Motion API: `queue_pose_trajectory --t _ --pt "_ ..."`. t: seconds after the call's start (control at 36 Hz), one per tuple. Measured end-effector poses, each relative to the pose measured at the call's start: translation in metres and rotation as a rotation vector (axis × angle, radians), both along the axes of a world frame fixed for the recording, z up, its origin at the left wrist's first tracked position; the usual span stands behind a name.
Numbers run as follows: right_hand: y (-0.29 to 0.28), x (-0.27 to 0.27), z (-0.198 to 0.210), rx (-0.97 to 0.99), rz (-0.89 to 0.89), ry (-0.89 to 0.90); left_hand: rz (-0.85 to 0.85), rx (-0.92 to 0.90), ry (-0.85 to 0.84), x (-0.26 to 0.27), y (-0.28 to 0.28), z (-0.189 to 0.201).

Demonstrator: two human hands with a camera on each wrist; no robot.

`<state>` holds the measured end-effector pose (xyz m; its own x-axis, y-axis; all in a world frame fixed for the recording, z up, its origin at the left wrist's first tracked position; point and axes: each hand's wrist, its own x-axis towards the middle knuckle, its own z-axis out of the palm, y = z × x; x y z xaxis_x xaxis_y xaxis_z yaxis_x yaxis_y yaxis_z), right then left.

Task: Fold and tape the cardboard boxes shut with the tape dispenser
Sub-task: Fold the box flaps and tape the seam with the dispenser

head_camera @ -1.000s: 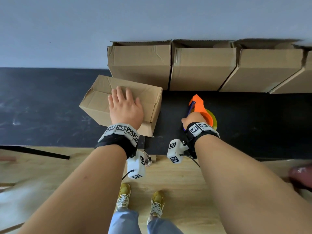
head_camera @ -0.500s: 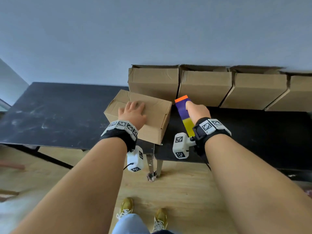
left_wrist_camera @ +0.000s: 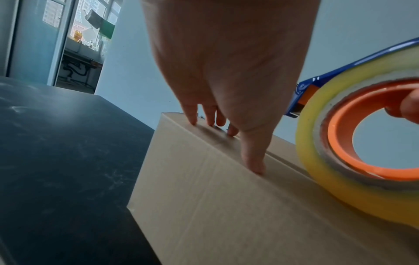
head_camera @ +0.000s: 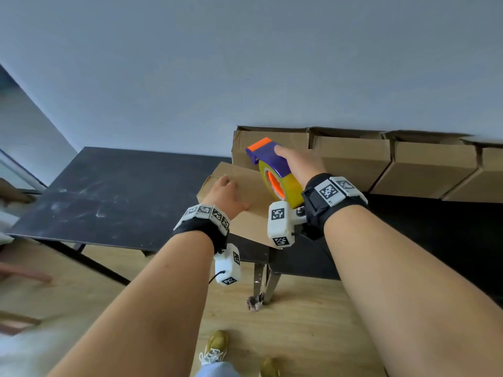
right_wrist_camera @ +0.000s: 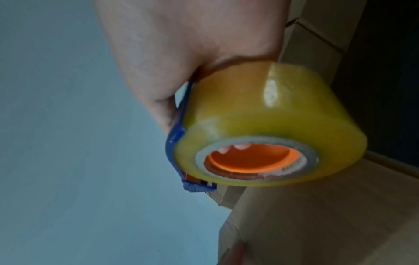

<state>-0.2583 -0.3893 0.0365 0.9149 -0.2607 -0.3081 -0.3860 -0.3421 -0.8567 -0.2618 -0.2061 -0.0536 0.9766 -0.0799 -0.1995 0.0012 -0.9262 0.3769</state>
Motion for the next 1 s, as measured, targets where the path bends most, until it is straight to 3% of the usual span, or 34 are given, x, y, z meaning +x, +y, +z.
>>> queue_pose_trajectory --t 0.11,0.33,0.58,0.72,0.78,0.89,1.0 --pt "0.016 0.005 -0.004 -0.017 0.017 0.026 0.026 0.135 -0.048 0.003 0.022 -0.009" --pt "0.036 0.023 -0.008 -0.227 0.096 0.058 -0.021 0.016 0.073 0.016 0.035 -0.019" --pt "0.051 0.036 -0.01 -0.185 0.134 0.102 -0.139 -0.179 0.083 0.033 0.065 -0.006" --pt "0.05 0.037 -0.012 -0.178 0.162 0.121 0.093 -0.247 -0.03 0.049 0.073 0.003" --pt "0.049 0.038 -0.012 -0.181 0.182 0.107 0.226 -0.4 -0.014 0.059 0.073 0.011" --pt "0.052 0.041 -0.008 -0.2 0.215 0.09 0.521 -0.898 0.31 0.071 0.065 0.036" --pt "0.055 0.043 -0.003 -0.172 0.228 0.09 0.537 -0.963 0.483 0.066 0.069 0.047"
